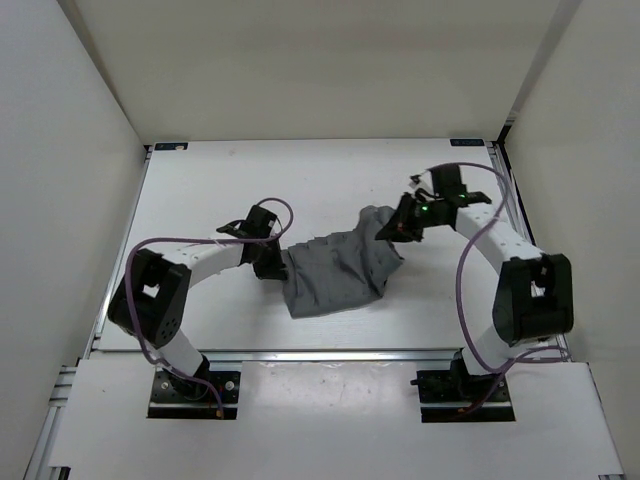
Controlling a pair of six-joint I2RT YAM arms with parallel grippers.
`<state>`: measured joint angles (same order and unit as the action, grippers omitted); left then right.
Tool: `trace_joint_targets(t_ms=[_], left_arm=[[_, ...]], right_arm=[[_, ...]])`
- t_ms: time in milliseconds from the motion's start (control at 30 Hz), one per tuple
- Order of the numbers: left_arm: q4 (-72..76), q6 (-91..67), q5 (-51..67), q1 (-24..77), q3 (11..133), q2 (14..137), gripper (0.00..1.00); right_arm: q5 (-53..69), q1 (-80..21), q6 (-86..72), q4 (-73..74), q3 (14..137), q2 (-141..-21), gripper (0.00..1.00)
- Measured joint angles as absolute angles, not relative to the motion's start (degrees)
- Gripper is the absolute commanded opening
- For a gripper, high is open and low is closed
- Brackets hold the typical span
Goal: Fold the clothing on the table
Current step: Fold the skirt
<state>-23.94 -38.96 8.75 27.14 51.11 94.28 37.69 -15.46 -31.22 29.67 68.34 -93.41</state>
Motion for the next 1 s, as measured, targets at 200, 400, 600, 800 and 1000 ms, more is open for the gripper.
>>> trace_joint_targets(t_ms=[200, 400, 600, 800, 1000], left_arm=[[-28.9, -35.1, 6.5, 28.6, 61.3, 90.3, 0.1], [-21.3, -36.5, 19.4, 30.0, 64.0, 88.8, 0.01], [-15.0, -39.0, 25.9, 35.4, 67.0, 98.4, 0.0], [-16.7, -39.4, 23.9, 37.8, 73.0, 107.7, 0.0], [-18.3, -39.1, 18.6, 39.2, 76.1, 110.7, 0.0]], right_arm=[[35.0, -2.7, -29.1, 30.0, 58.4, -86.6, 0.0], [33.8, -1.8, -28.5, 29.6, 52.4, -86.7, 0.0], [33.4, -1.7, -28.2, 28.6, 51.7, -87.5, 0.0], [33.4, -0.6, -28.1, 28.2, 51.7, -87.7, 0.0], [33.9, -0.4, -28.3, 27.3, 51.7, -87.8, 0.0]])
